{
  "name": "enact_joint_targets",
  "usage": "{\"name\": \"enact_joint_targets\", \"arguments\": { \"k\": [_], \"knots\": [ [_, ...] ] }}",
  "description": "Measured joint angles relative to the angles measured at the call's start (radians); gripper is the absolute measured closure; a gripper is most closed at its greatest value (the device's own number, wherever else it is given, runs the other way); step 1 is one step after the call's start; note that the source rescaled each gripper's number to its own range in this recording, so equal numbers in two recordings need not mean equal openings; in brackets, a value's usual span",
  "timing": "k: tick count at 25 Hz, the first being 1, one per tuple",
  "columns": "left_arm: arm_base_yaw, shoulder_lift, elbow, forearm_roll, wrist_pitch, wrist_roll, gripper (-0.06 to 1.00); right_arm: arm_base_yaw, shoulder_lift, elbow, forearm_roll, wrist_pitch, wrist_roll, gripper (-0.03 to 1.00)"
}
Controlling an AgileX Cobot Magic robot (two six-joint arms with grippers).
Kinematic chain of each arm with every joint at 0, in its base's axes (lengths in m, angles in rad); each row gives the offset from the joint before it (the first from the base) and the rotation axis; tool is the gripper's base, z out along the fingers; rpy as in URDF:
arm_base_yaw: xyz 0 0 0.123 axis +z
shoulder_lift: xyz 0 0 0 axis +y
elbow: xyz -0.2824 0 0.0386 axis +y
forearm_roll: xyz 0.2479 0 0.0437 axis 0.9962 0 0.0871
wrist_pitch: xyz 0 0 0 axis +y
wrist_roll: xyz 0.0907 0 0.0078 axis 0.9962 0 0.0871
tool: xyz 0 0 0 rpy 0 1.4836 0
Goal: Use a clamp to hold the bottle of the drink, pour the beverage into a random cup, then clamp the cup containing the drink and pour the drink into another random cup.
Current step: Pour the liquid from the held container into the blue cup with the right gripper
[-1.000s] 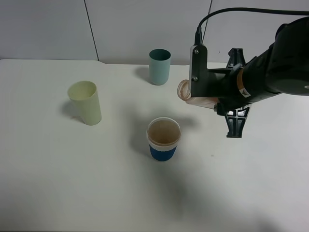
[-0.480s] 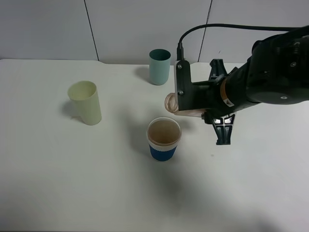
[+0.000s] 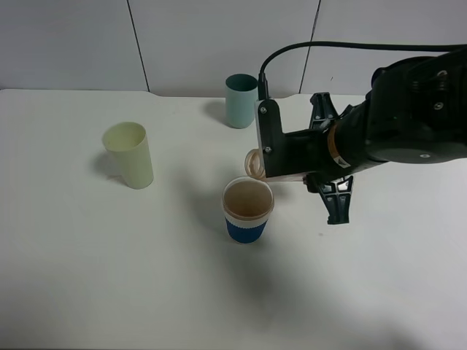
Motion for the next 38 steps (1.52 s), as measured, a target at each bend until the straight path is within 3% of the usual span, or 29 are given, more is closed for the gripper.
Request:
{"name": "enact_joint_targets", "arguments": {
  "k": [7,28,38],
  "knots": [
    [0.0,0.0,0.0,0.0,0.0,0.0,0.05,0.0,0.0,0.0,-0.019,0.066,-0.007,0.95],
    [0.0,0.0,0.0,0.0,0.0,0.0,0.05,0.031,0.002,-0.001,-0.12,0.09,-0.025,0.96],
    [0.0,0.0,0.0,0.0,0.0,0.0,0.05,0.062,0.107,-0.123,-0.137,0.095,0.026,0.96]
  ]
}}
